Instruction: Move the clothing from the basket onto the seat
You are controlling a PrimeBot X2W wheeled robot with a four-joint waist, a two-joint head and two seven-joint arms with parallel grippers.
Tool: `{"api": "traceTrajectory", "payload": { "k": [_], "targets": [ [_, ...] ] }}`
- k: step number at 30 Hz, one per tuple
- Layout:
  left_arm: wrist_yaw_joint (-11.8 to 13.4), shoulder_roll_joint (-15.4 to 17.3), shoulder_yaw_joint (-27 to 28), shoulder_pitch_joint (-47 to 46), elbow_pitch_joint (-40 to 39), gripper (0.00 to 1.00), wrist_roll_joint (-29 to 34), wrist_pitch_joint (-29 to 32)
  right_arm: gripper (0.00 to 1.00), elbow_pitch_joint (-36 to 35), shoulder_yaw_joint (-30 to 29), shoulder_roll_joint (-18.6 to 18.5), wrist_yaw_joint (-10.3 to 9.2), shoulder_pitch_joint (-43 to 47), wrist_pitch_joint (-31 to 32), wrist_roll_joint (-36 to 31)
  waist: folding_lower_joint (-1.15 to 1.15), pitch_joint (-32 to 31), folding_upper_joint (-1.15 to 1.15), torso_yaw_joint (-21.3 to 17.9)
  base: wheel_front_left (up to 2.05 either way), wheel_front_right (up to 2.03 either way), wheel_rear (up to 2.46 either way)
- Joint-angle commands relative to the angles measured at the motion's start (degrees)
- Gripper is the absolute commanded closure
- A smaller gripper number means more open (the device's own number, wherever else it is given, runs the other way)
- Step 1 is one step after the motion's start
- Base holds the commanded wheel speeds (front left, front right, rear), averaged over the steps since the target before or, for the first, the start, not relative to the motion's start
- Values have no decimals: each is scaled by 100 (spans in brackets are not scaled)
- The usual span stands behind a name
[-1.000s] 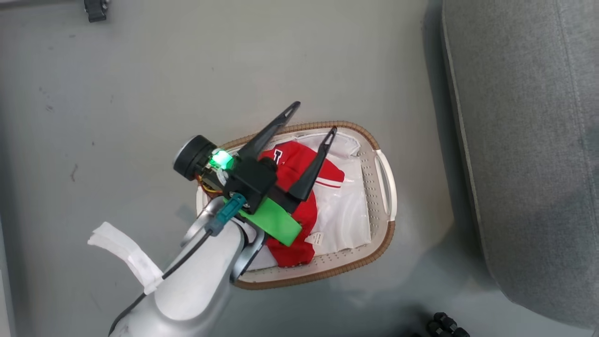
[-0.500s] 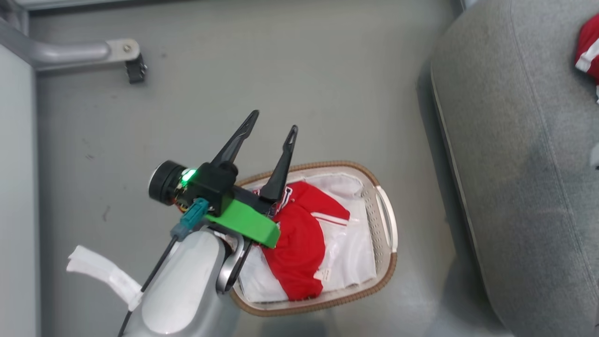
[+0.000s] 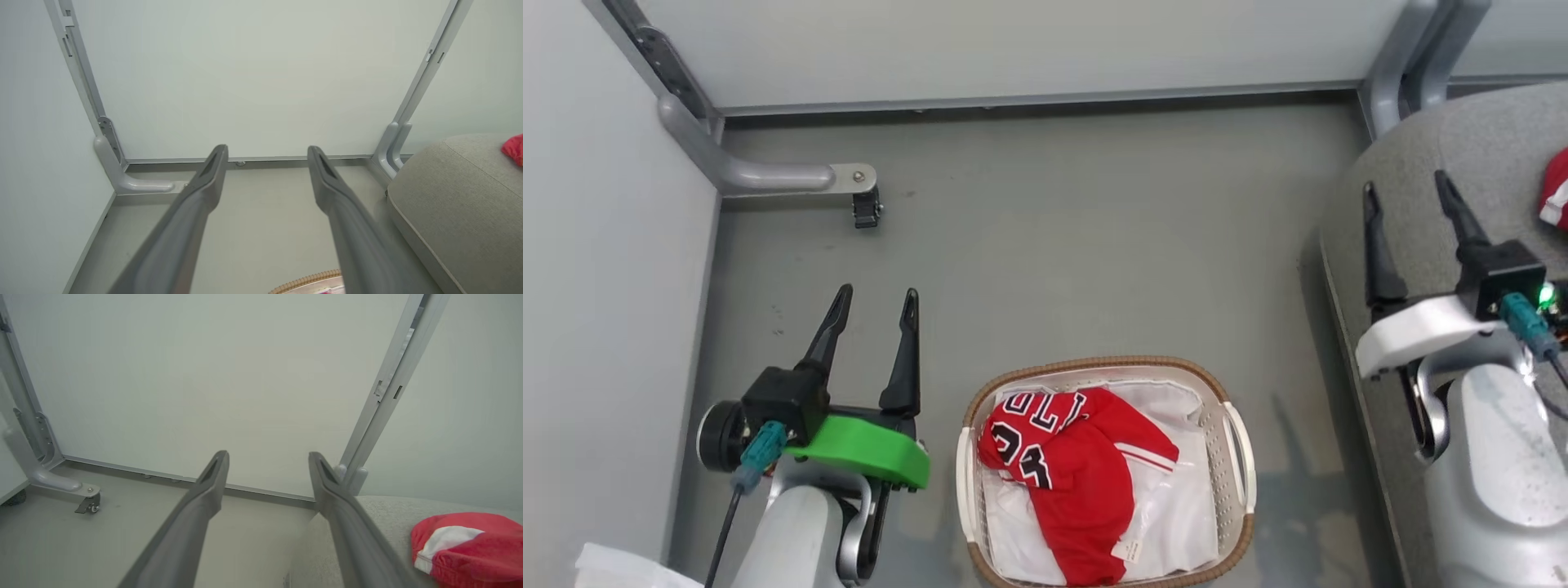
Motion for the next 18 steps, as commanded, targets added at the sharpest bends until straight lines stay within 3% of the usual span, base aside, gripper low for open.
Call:
{"api": "traceTrajectory", "payload": {
  "k": [1,9,18],
  "targets": [
    [7,-11,89,183,12,0,-53,3,0,-9,57,17,-6,244,-14,150,1,-356,50,277,0,0,0],
    [64,-20,446,888,-20,0,-78,3,0,-94,606,63,-6,1141,-14,1255,1,-757,50,316,0,0,0],
    [155,-16,697,1499,-162,0,-136,3,0,-363,1021,60,-6,1836,-14,1724,1,-976,50,227,0,0,0]
  ]
}}
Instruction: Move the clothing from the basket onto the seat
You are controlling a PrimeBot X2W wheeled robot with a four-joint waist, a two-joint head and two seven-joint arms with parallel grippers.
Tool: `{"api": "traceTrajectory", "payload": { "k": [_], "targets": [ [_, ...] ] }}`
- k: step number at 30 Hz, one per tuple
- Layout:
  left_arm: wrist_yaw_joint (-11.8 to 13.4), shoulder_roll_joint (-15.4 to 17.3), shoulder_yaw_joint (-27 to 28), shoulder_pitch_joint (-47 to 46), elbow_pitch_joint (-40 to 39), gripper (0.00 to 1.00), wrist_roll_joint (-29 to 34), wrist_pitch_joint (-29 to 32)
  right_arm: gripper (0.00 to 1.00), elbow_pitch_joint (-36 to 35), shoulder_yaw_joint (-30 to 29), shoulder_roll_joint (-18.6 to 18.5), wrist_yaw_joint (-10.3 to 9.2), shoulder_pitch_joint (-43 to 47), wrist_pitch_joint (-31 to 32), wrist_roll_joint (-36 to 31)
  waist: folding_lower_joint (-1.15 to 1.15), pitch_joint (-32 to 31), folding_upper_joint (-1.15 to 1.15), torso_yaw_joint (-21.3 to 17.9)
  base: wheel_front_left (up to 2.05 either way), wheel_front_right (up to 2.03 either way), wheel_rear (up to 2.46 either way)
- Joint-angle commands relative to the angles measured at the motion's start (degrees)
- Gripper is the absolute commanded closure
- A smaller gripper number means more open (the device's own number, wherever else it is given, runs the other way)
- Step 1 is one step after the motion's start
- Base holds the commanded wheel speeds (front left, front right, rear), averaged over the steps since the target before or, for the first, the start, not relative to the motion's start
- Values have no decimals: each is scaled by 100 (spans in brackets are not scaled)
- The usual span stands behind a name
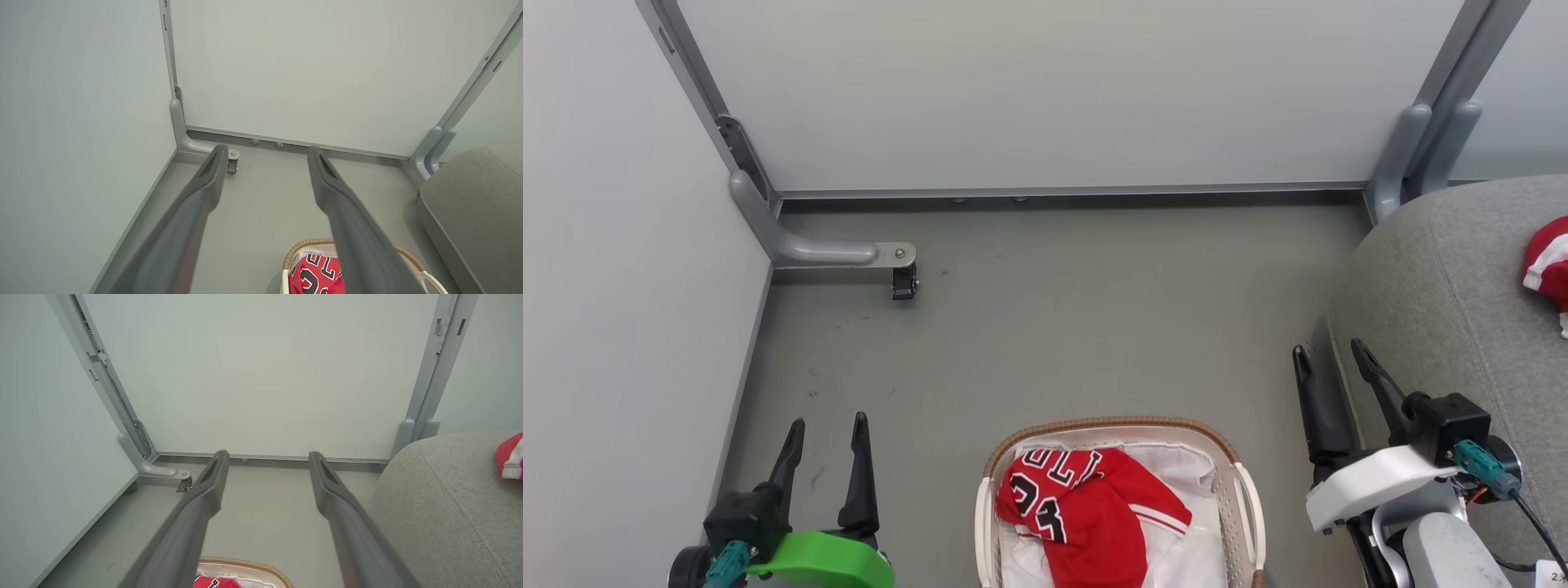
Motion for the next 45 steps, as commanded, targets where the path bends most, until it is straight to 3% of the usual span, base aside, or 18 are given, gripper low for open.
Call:
{"api": "traceTrajectory", "payload": {
  "k": [1,27,37,45],
  "targets": [
    [31,3,23,81,-36,0,-30,3,0,-40,10,-26,-6,90,-14,22,1,-28,50,-29,0,0,0],
    [-59,3,-140,-223,-53,0,98,3,0,-160,-181,-24,-6,-78,-14,-87,1,303,50,-7,0,0,0],
    [-177,4,-889,-1319,303,0,413,3,0,-508,-472,-25,-6,-685,-14,-205,1,1312,50,-46,0,0,0],
    [-276,11,-1975,-2563,1486,0,763,3,0,-853,-740,-23,-6,-1333,-13,-312,1,2417,50,-309,0,0,0]
  ]
}}
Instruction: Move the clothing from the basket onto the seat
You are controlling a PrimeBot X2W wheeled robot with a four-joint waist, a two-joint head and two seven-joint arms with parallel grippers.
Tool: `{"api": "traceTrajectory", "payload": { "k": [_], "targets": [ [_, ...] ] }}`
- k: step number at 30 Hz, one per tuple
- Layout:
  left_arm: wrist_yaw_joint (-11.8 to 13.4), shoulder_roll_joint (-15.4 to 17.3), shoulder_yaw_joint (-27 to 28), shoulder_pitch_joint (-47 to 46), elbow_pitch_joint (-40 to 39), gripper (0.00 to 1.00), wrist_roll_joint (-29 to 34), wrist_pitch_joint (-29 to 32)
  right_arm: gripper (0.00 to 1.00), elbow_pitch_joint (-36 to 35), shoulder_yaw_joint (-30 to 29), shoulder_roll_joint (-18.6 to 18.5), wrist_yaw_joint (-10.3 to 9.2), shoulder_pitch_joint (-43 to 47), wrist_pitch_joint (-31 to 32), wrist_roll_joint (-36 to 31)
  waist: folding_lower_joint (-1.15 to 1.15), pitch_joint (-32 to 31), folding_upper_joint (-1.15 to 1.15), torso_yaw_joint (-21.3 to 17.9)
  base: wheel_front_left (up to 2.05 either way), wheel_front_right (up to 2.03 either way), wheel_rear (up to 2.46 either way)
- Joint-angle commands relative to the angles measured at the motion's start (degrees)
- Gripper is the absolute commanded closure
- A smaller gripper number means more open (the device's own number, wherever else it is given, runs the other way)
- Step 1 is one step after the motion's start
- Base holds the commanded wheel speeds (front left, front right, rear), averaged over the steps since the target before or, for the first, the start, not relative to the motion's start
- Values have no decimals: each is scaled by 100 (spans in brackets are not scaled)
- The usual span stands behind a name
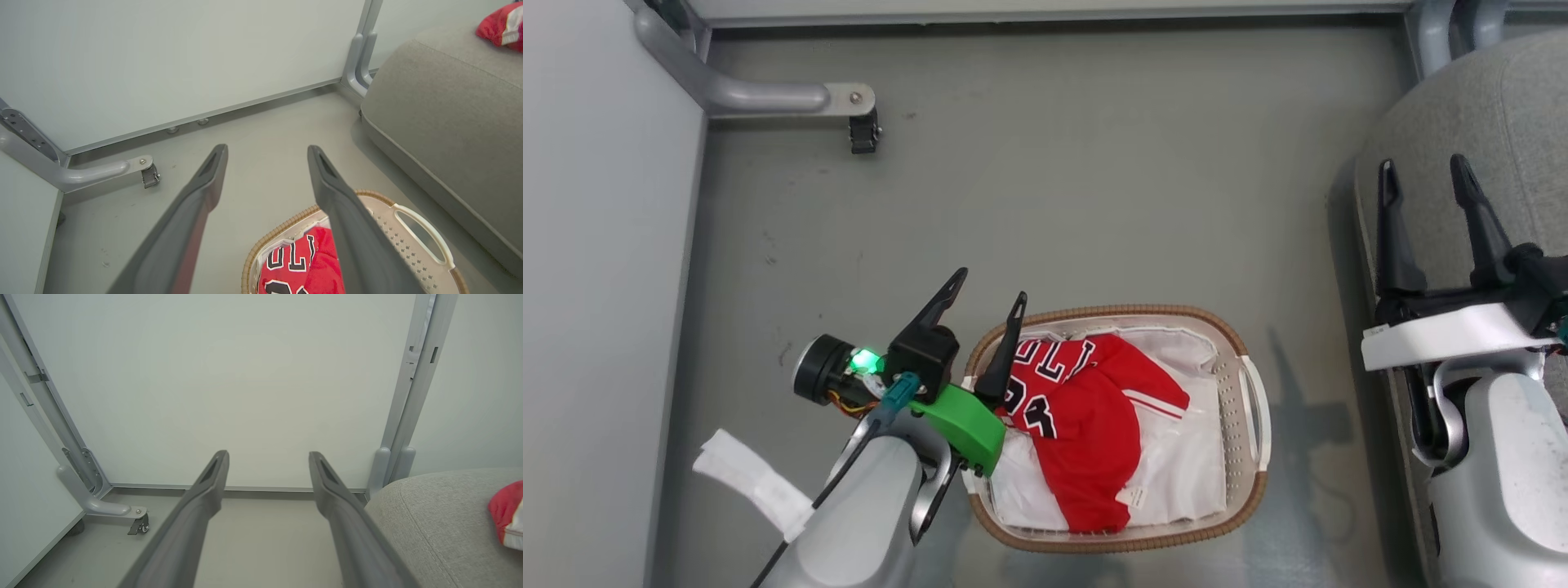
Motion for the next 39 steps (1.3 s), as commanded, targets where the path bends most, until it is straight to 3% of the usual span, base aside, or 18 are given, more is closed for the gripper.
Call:
{"api": "traceTrajectory", "payload": {
  "k": [1,10,20,28,33,39],
  "targets": [
    [-23,26,-165,-241,198,0,69,2,0,-74,-36,-21,-6,-153,-14,-34,0,853,50,-271,0,0,0],
    [-65,33,-1586,-1431,1980,0,207,40,0,-427,64,-18,-6,-789,-13,178,0,1978,50,-838,0,0,0],
    [-66,36,-2906,-2288,2930,0,53,327,0,-788,267,-16,-6,-1173,-14,508,0,2932,50,-1418,0,0,0],
    [-34,31,-3200,-2809,3550,0,-63,547,0,-922,349,-14,-6,-1290,-14,709,0,3343,50,-1672,0,0,0],
    [281,33,-3170,-2984,3799,0,-117,571,0,-937,406,-15,-6,-1295,-14,812,0,3426,50,-1756,0,0,0],
    [635,33,-3162,-3059,4087,0,-194,1030,0,-957,504,-16,-6,-1269,-14,912,0,3501,50,-1833,0,0,0]
  ]
}}
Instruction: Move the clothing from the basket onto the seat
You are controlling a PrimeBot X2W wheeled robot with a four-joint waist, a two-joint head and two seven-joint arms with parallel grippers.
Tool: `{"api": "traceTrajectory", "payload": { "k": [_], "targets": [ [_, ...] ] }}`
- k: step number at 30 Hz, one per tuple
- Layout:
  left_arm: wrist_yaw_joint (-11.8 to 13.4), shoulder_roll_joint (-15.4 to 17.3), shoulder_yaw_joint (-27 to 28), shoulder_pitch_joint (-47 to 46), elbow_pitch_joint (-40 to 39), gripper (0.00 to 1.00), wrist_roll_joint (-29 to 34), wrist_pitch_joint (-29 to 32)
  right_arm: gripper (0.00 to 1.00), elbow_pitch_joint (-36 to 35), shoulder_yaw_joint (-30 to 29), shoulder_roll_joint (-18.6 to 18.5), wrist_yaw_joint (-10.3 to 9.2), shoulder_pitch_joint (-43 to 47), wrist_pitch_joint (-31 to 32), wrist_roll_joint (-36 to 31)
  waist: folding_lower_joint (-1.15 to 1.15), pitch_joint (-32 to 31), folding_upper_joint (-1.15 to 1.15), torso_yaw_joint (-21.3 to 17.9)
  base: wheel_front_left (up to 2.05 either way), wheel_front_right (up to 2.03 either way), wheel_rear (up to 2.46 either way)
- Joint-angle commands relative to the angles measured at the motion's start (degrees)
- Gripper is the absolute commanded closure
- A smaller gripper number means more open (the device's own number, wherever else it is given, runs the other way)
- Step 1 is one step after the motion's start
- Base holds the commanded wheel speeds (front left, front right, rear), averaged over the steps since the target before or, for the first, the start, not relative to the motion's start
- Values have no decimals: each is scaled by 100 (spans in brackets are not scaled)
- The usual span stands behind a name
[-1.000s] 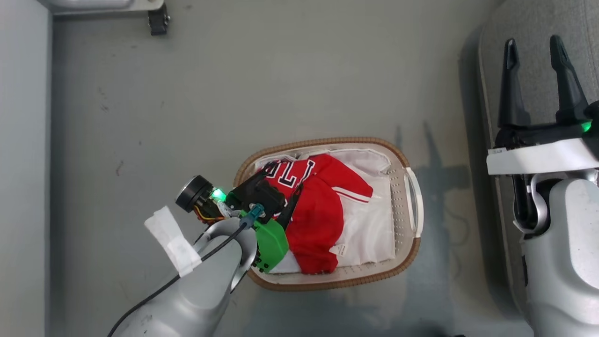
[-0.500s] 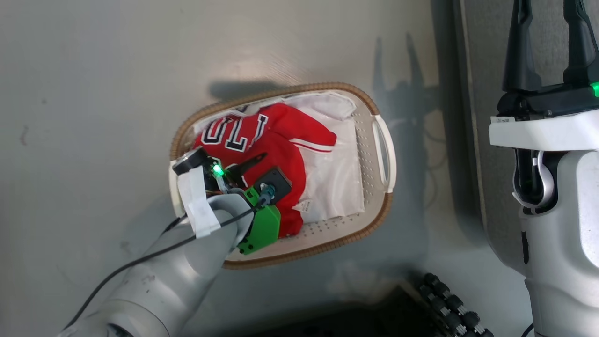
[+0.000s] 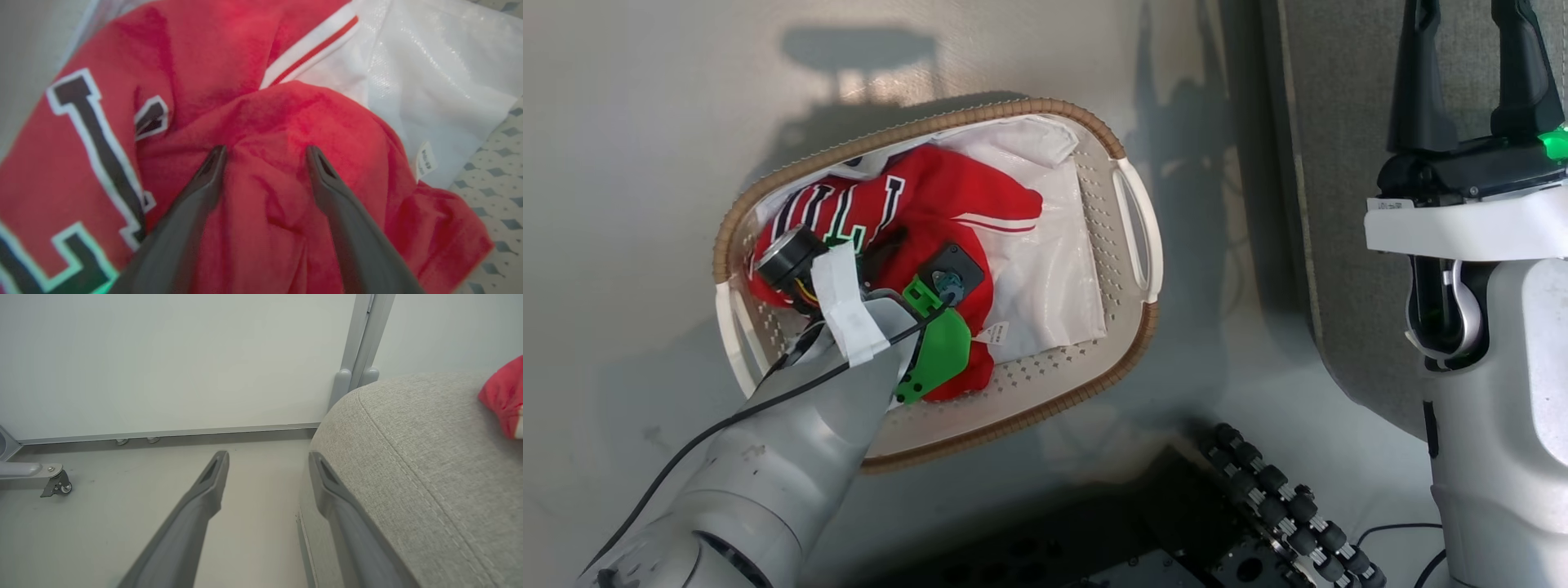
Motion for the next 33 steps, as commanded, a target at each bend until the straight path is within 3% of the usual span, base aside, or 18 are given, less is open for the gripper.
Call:
{"api": "traceTrajectory", "payload": {
  "k": [1,5,8,19,33],
  "targets": [
    [63,43,14,-81,67,0,-65,117,0,-37,23,-8,-6,-29,-14,60,-1,89,50,-86,0,0,0],
    [93,43,22,-23,134,0,-154,389,0,-42,53,-8,-6,-39,-14,89,-1,129,50,-108,0,0,0],
    [51,43,4,47,147,100,-198,464,0,-41,81,-8,-6,-27,-14,89,-1,116,50,-102,0,0,0],
    [-248,37,-99,428,-206,100,-455,98,0,131,143,-10,-6,138,-14,-41,-1,-388,50,34,0,0,0],
    [-334,32,-312,764,-1192,100,-605,-858,0,492,-47,-13,-6,757,-13,-628,-1,-1981,50,682,0,0,0]
  ]
}}
